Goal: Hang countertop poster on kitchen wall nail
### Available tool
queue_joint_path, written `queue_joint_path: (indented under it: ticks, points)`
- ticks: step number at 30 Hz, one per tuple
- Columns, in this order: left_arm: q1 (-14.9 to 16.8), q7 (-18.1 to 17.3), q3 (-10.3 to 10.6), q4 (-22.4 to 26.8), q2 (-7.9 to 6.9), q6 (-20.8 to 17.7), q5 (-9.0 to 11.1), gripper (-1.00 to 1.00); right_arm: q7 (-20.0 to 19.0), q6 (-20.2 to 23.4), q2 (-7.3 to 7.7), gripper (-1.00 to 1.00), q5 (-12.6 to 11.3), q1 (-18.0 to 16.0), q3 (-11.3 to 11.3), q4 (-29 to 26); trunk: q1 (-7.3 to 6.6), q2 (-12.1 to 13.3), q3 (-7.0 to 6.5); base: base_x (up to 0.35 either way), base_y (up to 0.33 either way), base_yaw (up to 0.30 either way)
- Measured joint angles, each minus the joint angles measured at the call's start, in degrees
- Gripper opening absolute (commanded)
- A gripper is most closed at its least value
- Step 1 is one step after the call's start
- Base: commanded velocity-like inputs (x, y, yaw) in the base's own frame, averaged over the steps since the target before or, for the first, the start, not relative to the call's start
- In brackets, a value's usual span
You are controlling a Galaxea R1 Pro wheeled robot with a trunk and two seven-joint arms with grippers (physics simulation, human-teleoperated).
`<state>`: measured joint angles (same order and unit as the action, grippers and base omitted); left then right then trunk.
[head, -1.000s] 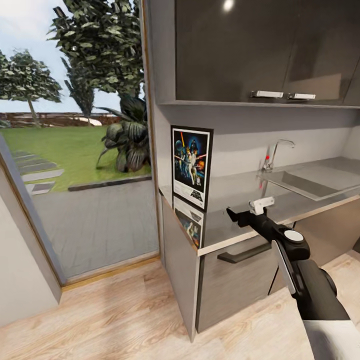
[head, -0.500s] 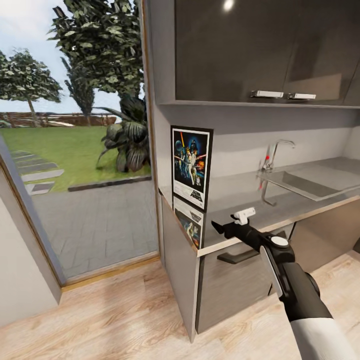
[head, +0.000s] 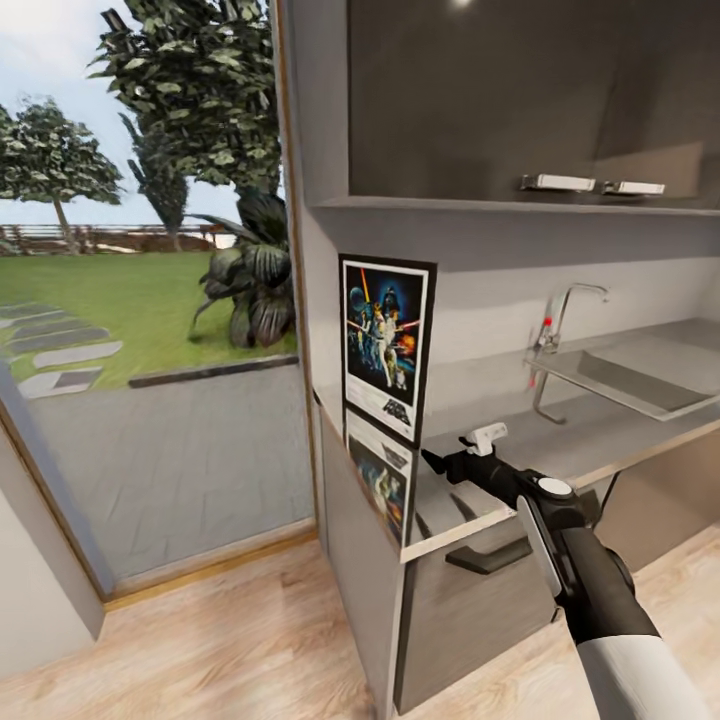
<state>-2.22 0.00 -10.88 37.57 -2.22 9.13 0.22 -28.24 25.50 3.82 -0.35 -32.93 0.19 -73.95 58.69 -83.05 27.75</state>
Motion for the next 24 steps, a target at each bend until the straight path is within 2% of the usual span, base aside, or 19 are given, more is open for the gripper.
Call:
queue_joint_path:
  ticks: [5, 13, 17, 24]
  points:
    - [-0.02, 0.00, -0.06, -0.06, -0.06, 0.00, -0.03, 1.00, 0.04, 0.00, -0.05, 1.00, 0.02, 0.00, 0.04, 0.01, 0.00, 0.00, 0.00, 0.329, 0.000, 0.000]
    - [0.00, 0.00, -0.10, -0.24, -0.07, -0.01, -0.05, 1.00, -0.04, -0.06, -0.06, 1.00, -0.03, 0.00, -0.02, 0.30, 0.01, 0.00, 0.00, 0.162, 0.074, 0.000]
    - [0.03, 0.00, -0.09, -0.32, -0.07, 0.00, -0.05, 1.00, -0.20, -5.00, -0.13, 1.00, -0.75, 0.00, 0.12, 2.39, 0.03, 0.01, 0.00, 0.075, 0.061, 0.000]
    - [-0.02, -0.02, -0.09, -0.40, -0.11, -0.01, -0.05, 1.00, -0.21, -6.58, -0.15, 1.00, -1.40, 0.00, 0.35, 4.21, 0.02, 0.00, 0.00, 0.077, 0.063, 0.000]
